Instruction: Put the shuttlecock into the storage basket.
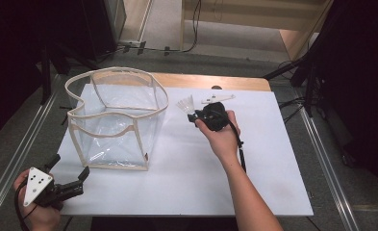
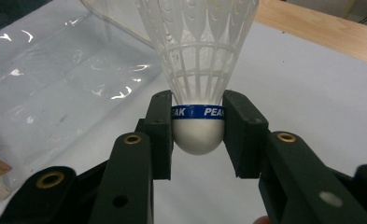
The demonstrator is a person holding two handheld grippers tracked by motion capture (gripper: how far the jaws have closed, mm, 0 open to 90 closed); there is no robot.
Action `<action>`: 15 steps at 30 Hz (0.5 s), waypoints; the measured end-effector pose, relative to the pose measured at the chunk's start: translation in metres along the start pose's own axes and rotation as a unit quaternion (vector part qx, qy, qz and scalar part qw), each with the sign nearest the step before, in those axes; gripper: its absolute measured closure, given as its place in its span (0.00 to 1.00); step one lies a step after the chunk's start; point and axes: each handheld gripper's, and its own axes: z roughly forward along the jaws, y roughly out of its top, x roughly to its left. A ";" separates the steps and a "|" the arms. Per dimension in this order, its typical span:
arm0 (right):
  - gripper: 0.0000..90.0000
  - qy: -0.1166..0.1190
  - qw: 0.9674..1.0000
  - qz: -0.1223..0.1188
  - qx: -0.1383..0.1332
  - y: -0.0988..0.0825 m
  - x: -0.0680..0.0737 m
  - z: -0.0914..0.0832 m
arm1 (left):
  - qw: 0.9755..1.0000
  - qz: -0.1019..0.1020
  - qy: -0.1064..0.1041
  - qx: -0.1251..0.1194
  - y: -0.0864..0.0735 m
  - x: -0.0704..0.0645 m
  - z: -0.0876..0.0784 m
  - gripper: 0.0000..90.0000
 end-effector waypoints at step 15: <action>0.70 0.000 1.000 -0.003 -0.023 0.016 0.003 -0.014 | 1.000 -0.001 0.001 -0.001 0.000 0.000 0.000 0.00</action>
